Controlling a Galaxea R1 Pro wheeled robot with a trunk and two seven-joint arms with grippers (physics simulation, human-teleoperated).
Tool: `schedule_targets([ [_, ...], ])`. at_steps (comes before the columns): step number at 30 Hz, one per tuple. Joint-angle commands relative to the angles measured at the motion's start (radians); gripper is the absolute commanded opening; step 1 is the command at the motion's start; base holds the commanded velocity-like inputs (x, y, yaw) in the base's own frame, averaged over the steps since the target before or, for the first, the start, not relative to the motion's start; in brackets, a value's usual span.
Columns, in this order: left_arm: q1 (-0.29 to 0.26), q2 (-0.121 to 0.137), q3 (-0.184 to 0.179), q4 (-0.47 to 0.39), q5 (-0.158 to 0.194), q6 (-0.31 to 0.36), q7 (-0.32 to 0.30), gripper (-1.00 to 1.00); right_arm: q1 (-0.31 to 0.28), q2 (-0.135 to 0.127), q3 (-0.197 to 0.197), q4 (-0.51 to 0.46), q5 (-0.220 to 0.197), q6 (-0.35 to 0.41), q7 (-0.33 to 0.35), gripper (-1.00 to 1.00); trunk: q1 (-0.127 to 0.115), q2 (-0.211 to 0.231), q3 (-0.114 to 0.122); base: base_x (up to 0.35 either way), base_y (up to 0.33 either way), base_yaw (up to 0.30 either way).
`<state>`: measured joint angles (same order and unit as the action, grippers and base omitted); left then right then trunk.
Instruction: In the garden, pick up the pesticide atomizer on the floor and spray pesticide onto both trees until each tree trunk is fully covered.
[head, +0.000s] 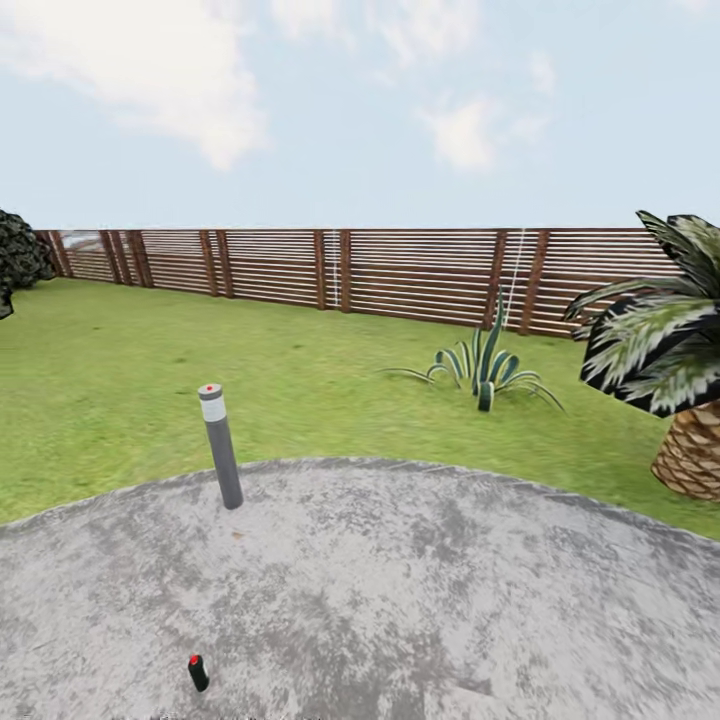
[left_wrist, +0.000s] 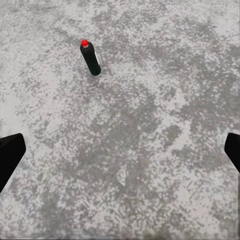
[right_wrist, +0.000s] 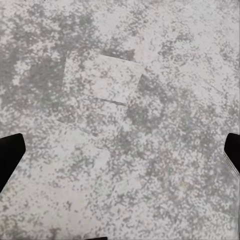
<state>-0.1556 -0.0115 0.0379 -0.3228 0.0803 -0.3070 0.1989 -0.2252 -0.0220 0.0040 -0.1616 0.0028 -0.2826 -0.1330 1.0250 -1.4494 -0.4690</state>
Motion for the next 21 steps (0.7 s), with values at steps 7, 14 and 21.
schedule_targets([
  [7, -0.001, -0.001, 0.004, 0.001, 0.007, -0.004, -0.003, 1.00, 0.000, 0.001, 0.001, 0.000, 0.000, -0.003, -0.002, 1.00, 0.000, -0.001, -0.001, 0.086, -0.303, 0.151],
  [14, -0.001, -0.001, 0.004, 0.001, 0.007, -0.004, -0.003, 1.00, 0.000, 0.001, 0.001, 0.000, 0.000, -0.003, -0.002, 1.00, 0.000, -0.001, -0.001, 0.153, -0.310, 0.088],
  [21, -0.001, -0.001, 0.004, 0.001, 0.007, -0.004, -0.003, 1.00, 0.000, 0.001, 0.001, 0.000, 0.000, -0.002, -0.002, 1.00, 0.000, -0.001, -0.003, 0.160, -0.299, 0.256],
])
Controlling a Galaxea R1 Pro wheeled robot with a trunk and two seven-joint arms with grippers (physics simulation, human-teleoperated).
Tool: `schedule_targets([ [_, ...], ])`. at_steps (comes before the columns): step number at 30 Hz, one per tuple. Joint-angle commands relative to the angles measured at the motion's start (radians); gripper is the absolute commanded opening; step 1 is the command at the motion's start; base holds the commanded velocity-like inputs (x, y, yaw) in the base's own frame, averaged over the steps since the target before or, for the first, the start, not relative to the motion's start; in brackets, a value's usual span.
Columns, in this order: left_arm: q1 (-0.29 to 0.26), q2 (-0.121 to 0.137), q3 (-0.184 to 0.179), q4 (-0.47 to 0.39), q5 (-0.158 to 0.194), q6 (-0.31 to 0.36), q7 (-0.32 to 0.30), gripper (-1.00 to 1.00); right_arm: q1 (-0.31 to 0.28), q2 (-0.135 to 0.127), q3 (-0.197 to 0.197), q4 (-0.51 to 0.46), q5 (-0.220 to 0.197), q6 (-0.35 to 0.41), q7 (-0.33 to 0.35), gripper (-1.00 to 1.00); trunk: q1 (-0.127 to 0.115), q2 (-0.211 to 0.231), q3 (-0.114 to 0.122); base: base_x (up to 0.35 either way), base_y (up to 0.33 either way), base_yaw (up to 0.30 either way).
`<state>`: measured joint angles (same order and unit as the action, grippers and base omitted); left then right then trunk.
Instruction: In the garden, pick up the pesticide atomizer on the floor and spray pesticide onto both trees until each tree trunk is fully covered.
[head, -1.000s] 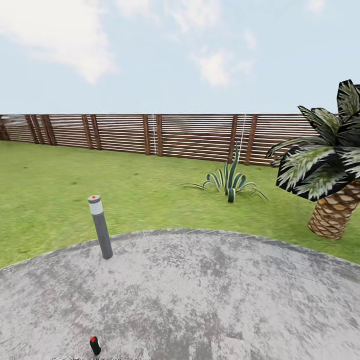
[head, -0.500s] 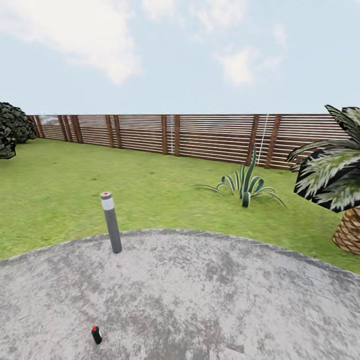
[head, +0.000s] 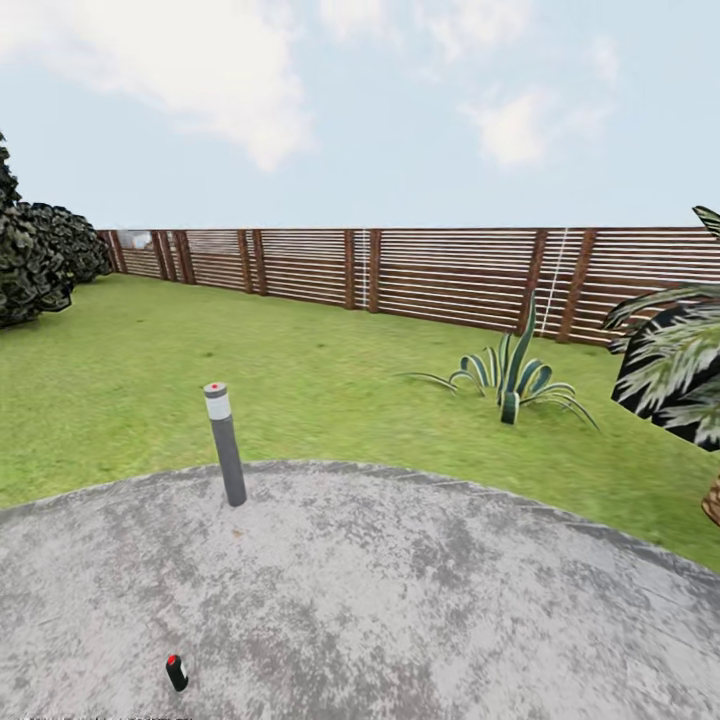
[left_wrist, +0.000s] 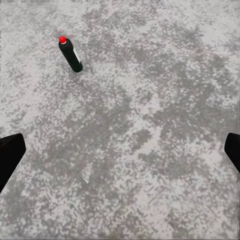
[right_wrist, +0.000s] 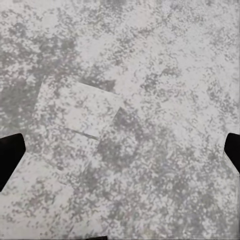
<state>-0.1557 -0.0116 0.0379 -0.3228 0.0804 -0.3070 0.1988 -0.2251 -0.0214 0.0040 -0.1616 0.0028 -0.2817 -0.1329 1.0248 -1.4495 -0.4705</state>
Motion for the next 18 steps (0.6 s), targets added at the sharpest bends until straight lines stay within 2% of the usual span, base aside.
schedule_targets([
  [1, -0.001, -0.001, 0.003, 0.001, 0.007, -0.004, -0.003, 1.00, 0.000, 0.000, 0.001, 0.001, 0.000, -0.002, -0.002, 1.00, 0.000, -0.001, -0.002, 0.160, -0.269, 0.230],
  [18, -0.001, 0.000, 0.005, 0.001, 0.009, -0.006, -0.002, 1.00, 0.000, 0.005, 0.002, 0.014, 0.000, -0.002, -0.003, 1.00, 0.000, -0.001, -0.023, 0.153, -0.216, 0.212],
])
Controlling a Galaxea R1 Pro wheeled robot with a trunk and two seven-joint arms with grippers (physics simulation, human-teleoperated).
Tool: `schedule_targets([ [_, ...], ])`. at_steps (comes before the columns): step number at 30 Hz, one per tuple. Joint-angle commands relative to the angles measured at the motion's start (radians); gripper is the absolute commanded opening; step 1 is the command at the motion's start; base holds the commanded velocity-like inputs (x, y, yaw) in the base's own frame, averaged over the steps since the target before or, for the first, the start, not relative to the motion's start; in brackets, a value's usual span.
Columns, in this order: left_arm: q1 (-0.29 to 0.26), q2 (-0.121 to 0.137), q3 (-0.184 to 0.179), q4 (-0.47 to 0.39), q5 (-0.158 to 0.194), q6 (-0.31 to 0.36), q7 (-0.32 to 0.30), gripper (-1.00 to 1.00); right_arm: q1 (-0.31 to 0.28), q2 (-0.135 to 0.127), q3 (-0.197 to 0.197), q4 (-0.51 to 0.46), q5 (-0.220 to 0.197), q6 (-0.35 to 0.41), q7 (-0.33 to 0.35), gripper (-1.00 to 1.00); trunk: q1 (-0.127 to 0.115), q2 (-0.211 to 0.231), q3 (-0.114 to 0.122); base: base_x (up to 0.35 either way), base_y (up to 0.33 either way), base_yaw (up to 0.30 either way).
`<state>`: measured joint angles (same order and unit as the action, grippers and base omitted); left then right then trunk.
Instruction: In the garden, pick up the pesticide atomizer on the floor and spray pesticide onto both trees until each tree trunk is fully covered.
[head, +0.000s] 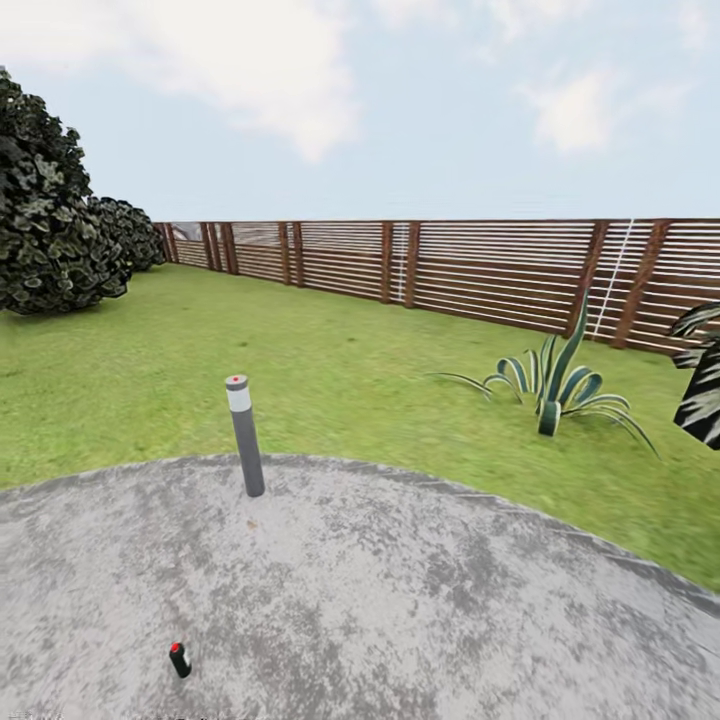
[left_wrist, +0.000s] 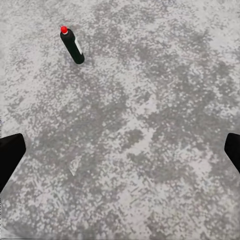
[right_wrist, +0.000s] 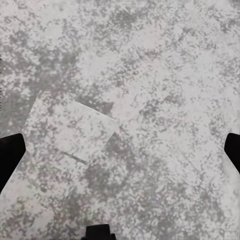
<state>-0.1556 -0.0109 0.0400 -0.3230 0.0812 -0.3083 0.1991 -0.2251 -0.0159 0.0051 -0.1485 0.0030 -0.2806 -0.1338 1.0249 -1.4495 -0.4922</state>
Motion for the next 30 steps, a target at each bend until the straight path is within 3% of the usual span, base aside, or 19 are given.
schedule_targets([
  [1, -0.001, -0.001, 0.003, 0.001, 0.008, -0.004, -0.003, 1.00, 0.000, 0.000, 0.001, 0.001, 0.001, -0.003, -0.002, 1.00, 0.000, -0.001, -0.002, 0.095, -0.078, 0.241],
  [7, -0.001, 0.000, 0.004, 0.001, 0.008, -0.005, -0.003, 1.00, 0.000, 0.001, 0.001, 0.002, 0.001, -0.004, -0.002, 1.00, 0.000, -0.001, -0.009, 0.032, 0.146, 0.201],
  [16, -0.001, 0.001, 0.006, 0.001, 0.008, -0.004, -0.003, 1.00, 0.000, 0.003, 0.000, 0.007, 0.000, -0.004, 0.000, 1.00, 0.000, -0.001, -0.011, 0.004, 0.315, 0.065],
  [25, -0.001, 0.001, 0.006, 0.001, 0.009, -0.003, -0.003, 1.00, 0.000, 0.008, 0.001, 0.016, 0.001, -0.004, 0.000, 1.00, 0.000, -0.001, -0.017, 0.000, 0.335, 0.255],
  [30, -0.001, 0.000, 0.006, 0.001, 0.009, -0.003, -0.003, 1.00, 0.000, 0.009, 0.001, 0.016, 0.002, -0.003, 0.000, 1.00, 0.000, -0.001, -0.021, 0.000, 0.112, 0.277],
])
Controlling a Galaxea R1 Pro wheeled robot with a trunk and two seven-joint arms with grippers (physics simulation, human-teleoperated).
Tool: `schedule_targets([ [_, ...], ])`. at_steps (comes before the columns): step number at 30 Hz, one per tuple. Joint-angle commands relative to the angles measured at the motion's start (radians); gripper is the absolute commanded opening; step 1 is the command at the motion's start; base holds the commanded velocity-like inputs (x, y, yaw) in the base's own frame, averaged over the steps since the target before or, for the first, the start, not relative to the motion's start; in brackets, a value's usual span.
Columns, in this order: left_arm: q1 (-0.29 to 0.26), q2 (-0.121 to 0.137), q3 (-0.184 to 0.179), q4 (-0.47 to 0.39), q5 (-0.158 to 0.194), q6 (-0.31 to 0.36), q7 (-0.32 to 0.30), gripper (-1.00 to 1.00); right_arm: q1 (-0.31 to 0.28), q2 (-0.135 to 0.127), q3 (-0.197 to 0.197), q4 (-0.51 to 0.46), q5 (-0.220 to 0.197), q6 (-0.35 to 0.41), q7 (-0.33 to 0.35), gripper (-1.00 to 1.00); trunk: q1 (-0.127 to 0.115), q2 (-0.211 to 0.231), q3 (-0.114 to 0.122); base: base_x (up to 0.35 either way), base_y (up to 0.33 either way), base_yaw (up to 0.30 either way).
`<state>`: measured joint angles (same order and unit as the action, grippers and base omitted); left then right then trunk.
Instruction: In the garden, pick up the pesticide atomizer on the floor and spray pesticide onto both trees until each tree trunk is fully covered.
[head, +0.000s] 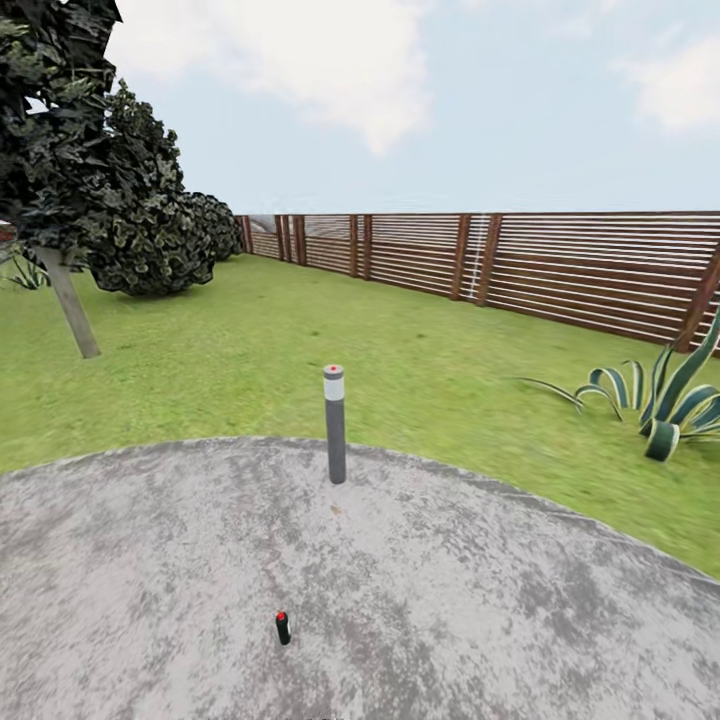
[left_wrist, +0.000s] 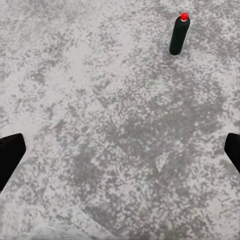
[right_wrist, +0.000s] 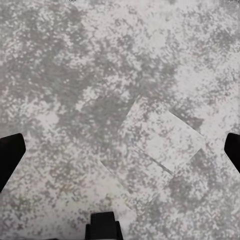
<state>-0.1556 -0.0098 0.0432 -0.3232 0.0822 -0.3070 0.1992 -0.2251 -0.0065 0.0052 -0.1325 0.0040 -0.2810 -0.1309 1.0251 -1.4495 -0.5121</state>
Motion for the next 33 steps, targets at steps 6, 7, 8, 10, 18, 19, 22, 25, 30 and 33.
schedule_targets([
  [6, -0.001, -0.001, 0.002, 0.001, 0.008, -0.004, -0.003, 1.00, 0.000, 0.000, 0.002, 0.002, 0.001, -0.003, -0.003, 1.00, 0.000, -0.001, -0.005, 0.007, -0.245, 0.279],
  [7, -0.001, -0.001, 0.002, 0.001, 0.008, -0.004, -0.003, 1.00, 0.000, 0.000, 0.002, 0.002, 0.001, -0.003, -0.003, 1.00, 0.000, -0.001, -0.006, 0.051, -0.297, 0.279],
  [8, -0.001, -0.001, 0.002, 0.001, 0.008, -0.004, -0.003, 1.00, 0.000, 0.000, 0.002, 0.002, 0.001, -0.003, -0.003, 1.00, 0.000, -0.001, -0.007, 0.063, -0.302, 0.279],
  [10, -0.001, -0.001, 0.002, 0.001, 0.008, -0.004, -0.003, 1.00, 0.000, 0.000, 0.002, 0.002, 0.001, -0.003, -0.003, 1.00, 0.000, -0.001, -0.008, 0.092, -0.312, 0.279],
  [18, -0.001, -0.001, 0.001, 0.001, 0.008, -0.004, -0.003, 1.00, 0.000, 0.000, 0.001, 0.002, 0.001, -0.003, -0.003, 1.00, 0.000, -0.001, -0.014, 0.181, -0.303, 0.279],
  [19, -0.001, -0.001, 0.001, 0.001, 0.008, -0.004, -0.003, 1.00, 0.000, 0.000, 0.001, 0.002, 0.001, -0.003, -0.003, 1.00, 0.000, -0.001, -0.015, 0.259, -0.269, 0.279],
  [22, -0.001, -0.001, 0.001, 0.001, 0.008, -0.004, -0.003, 1.00, 0.000, 0.000, 0.001, 0.002, 0.001, -0.003, -0.003, 1.00, 0.000, -0.001, -0.017, 0.263, -0.267, 0.279],
  [25, -0.001, -0.001, 0.001, 0.001, 0.008, -0.004, -0.003, 1.00, 0.000, 0.000, 0.001, 0.002, 0.001, -0.003, -0.003, 1.00, 0.000, -0.001, -0.019, 0.261, -0.267, 0.279],
  [30, -0.001, -0.001, 0.001, 0.001, 0.008, -0.004, -0.003, 1.00, 0.000, 0.000, 0.001, 0.002, 0.001, -0.003, -0.003, 1.00, 0.000, -0.001, -0.023, 0.225, -0.285, 0.279],
  [33, -0.001, -0.002, 0.001, 0.001, 0.008, -0.004, -0.003, 1.00, 0.000, 0.000, 0.001, 0.002, 0.001, -0.003, -0.003, 1.00, 0.000, -0.001, -0.025, 0.168, -0.298, 0.279],
])
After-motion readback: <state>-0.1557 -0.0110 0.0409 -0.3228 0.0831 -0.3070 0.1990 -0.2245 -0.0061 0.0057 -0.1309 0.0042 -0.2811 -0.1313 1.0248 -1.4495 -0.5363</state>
